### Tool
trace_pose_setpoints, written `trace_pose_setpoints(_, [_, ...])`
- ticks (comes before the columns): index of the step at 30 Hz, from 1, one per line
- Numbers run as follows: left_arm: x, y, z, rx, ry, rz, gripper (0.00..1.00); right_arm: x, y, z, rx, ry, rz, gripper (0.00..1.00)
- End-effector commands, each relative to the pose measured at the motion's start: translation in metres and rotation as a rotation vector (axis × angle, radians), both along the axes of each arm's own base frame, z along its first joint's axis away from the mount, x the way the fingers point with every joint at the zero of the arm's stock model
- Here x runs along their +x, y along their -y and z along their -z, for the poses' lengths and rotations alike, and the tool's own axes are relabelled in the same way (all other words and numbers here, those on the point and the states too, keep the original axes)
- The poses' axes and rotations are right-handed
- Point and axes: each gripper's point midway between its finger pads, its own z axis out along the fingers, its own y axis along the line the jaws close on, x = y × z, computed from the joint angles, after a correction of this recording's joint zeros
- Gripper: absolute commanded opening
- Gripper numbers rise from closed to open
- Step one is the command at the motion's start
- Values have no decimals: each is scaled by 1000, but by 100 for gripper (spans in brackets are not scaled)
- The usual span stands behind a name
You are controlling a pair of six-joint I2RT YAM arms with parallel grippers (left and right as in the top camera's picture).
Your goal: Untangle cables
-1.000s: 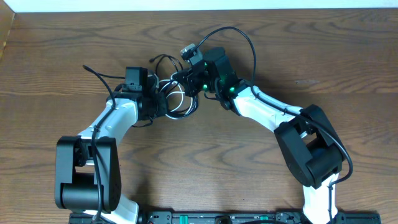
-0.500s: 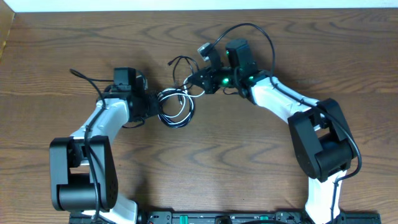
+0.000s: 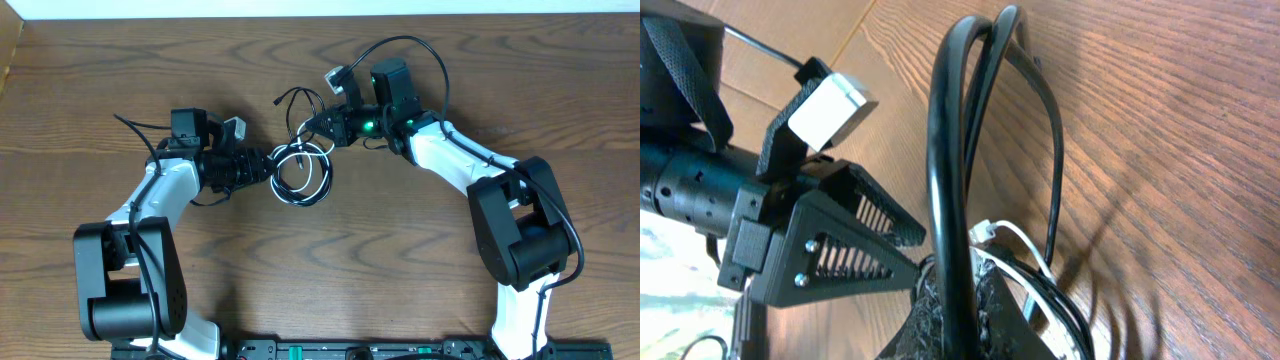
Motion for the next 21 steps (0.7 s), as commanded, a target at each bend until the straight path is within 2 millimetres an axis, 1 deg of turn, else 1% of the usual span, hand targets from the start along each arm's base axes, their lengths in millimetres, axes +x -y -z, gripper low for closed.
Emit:
trace_pose_setpoints(1, [5,4,-13,-22,46,28,60,0,-3,-26,45,8,4,1])
trace_pose_setpoints(5, [6,2,-12,-14,49,25,60,8,-2,-27,49,-21,57,1])
trace_pose_setpoints(7, [6,2,-12,-14,49,25,60,14,0,-24,41,-52,111,1])
trace_pose_setpoints(11, [6,3,-13,-15,48,25,60,36,12,-15,-3,-96,284,1])
trace_pose_setpoints(15, [5,3,-13,-16,48,26,60,48,21,-10,-24,-111,388,1])
trace_pose_setpoints(18, [5,4,-13,-22,49,29,60,53,24,-7,-42,-101,426,1])
trace_pose_setpoints(21, [5,7,-13,-22,49,37,60,53,24,-6,-49,-101,433,1])
